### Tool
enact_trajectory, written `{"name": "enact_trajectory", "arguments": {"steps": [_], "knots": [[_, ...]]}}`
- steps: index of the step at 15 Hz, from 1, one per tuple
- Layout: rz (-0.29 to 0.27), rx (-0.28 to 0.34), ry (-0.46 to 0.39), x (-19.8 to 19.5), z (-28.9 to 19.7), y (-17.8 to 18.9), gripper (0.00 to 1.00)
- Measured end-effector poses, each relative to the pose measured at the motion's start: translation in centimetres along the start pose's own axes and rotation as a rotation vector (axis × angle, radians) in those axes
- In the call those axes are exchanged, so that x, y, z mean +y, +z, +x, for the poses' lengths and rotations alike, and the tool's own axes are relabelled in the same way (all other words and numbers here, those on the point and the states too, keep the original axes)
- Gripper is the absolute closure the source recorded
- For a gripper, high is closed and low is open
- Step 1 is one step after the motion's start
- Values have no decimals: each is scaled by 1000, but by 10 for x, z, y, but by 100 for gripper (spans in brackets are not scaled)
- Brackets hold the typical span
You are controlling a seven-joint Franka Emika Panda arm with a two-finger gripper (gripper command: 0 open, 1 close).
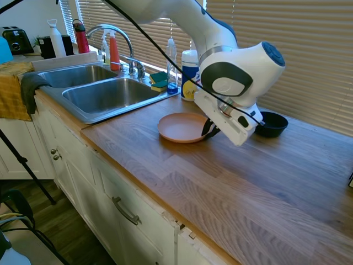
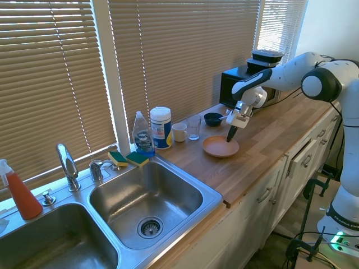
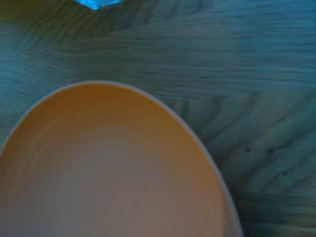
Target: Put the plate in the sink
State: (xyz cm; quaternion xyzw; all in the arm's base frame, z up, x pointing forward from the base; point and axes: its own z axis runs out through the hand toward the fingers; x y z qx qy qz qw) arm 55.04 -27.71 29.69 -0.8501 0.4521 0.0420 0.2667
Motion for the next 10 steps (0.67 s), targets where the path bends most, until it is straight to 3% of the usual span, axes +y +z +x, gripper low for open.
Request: {"name": "enact_trajectory", "arguments": {"steps": [5, 10], "knots": [[47, -21, -6, -26, -40, -10, 100], [56, -22, -7, -113, -120, -15, 100]]}}
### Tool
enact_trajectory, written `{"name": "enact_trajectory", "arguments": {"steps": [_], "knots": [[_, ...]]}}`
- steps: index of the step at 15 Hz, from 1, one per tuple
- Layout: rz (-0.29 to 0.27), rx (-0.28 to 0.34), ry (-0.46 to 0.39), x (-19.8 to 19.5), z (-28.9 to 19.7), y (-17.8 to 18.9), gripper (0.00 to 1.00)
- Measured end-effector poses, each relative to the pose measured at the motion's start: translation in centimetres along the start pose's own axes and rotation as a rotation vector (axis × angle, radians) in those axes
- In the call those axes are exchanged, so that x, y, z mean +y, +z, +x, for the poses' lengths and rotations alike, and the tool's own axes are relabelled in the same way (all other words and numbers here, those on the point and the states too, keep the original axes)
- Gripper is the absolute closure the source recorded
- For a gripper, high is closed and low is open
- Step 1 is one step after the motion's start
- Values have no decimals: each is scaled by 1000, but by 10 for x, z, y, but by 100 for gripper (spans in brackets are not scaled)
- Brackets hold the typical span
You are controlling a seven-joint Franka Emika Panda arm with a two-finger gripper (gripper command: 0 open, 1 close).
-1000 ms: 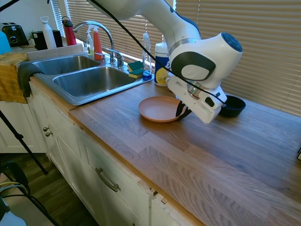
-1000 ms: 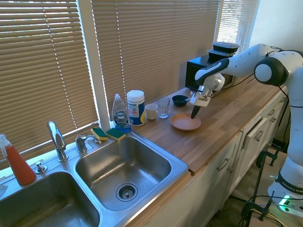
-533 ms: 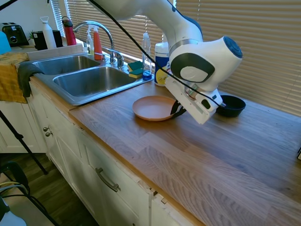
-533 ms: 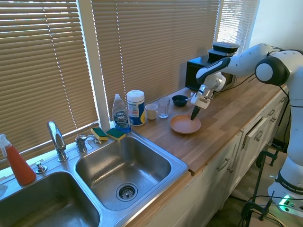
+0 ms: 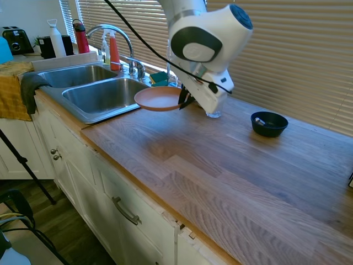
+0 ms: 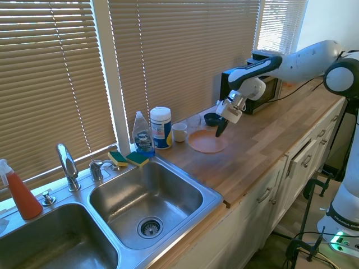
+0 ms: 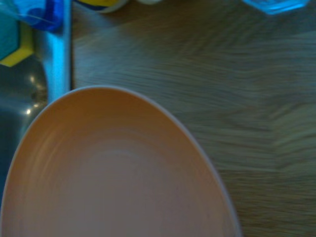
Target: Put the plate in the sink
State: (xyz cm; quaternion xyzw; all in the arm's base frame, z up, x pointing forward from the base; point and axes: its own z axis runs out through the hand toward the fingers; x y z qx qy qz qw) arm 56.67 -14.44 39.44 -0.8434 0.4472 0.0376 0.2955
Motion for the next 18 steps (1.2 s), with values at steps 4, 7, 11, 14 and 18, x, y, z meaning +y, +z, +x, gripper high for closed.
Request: {"name": "enact_trajectory", "arguments": {"steps": [4, 7, 11, 14, 18], "knots": [[-27, 15, -16, -62, -59, 32, 100], [-48, 36, -33, -76, -71, 41, 100], [-37, 48, -121, -121, -97, 77, 100], [-44, 55, -201, -167, -130, 127, 100], [-137, 76, -284, -210, -165, 202, 100]]}}
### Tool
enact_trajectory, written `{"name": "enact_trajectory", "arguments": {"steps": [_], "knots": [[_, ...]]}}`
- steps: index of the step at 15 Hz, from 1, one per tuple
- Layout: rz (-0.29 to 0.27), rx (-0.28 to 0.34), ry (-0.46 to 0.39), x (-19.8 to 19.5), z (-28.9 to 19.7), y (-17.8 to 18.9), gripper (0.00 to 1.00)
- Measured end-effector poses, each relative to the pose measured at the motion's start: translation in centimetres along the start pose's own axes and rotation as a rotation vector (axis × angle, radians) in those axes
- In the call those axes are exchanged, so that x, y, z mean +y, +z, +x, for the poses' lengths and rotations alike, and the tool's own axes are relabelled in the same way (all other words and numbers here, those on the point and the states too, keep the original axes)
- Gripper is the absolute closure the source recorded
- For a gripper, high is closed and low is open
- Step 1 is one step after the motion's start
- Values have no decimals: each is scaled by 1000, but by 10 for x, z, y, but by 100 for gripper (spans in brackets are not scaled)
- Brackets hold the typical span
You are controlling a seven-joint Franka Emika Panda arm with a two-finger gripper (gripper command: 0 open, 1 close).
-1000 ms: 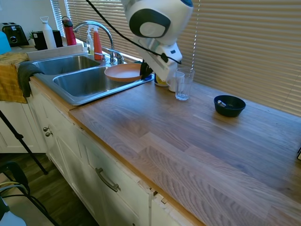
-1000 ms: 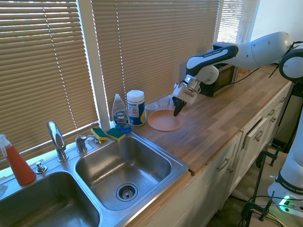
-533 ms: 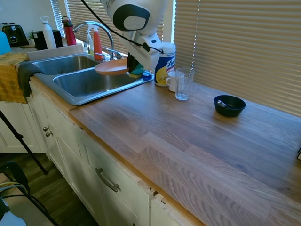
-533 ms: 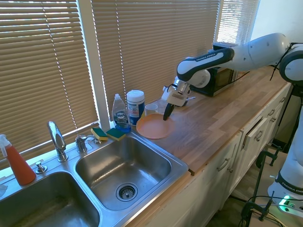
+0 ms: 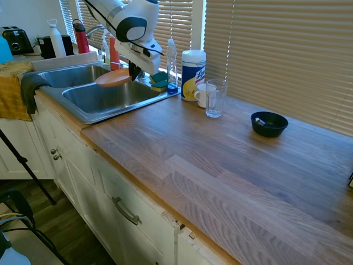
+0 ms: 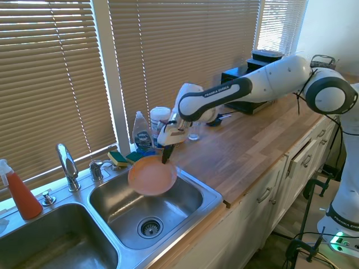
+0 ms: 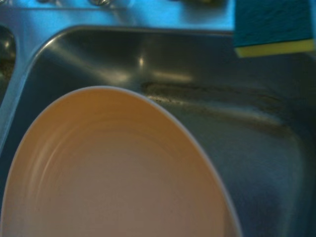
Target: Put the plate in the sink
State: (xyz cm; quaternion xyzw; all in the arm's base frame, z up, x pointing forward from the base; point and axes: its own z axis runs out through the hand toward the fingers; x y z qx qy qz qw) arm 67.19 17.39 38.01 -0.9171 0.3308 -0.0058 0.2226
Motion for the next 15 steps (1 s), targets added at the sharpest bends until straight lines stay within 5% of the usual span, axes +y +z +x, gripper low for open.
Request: {"name": "enact_trajectory", "arguments": {"steps": [7, 8, 15], "knots": [[-179, 1, -14, -17, 5, 105, 100], [-204, -9, -7, -16, 8, 115, 0], [-245, -24, -7, -26, 17, 127, 0]]}}
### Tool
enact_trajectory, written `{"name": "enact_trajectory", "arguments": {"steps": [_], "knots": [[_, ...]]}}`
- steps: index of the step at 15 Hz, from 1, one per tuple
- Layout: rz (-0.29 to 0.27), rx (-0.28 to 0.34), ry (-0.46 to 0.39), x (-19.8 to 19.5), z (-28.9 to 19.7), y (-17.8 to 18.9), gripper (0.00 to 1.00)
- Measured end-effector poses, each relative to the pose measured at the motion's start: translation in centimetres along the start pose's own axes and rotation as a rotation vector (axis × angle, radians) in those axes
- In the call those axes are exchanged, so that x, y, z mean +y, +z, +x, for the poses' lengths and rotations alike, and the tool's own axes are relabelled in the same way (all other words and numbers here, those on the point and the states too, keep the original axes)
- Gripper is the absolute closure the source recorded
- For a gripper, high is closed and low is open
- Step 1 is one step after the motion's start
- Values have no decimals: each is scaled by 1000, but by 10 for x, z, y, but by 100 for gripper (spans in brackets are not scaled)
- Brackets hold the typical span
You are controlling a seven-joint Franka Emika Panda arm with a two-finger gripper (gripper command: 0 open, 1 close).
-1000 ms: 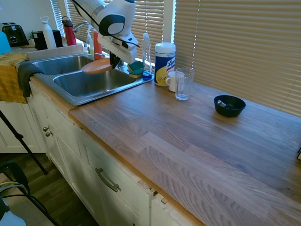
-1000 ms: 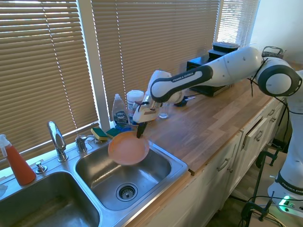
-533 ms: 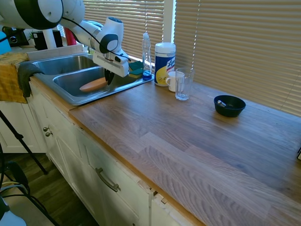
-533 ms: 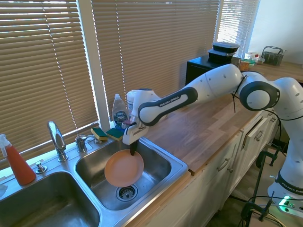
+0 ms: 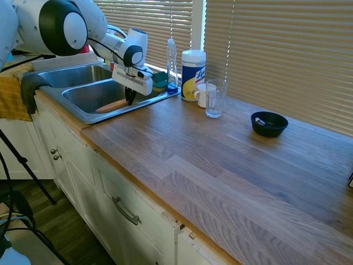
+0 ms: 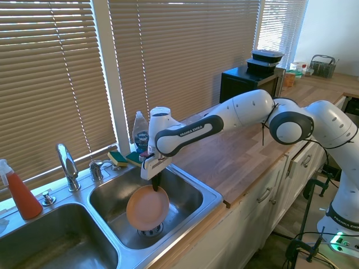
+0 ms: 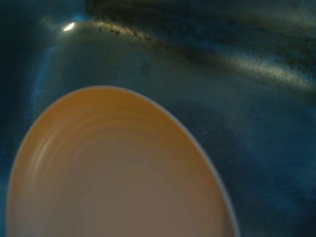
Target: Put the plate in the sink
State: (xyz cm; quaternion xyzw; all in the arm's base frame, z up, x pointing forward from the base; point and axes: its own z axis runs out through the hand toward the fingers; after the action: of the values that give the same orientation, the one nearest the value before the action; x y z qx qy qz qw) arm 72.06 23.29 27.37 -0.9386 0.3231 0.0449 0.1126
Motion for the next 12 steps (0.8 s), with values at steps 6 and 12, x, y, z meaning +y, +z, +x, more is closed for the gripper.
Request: {"name": "enact_trajectory", "arguments": {"steps": [6, 12], "knots": [[17, 14, 8, -3, 2, -9, 0], [74, 69, 16, 0, -9, -63, 0]]}}
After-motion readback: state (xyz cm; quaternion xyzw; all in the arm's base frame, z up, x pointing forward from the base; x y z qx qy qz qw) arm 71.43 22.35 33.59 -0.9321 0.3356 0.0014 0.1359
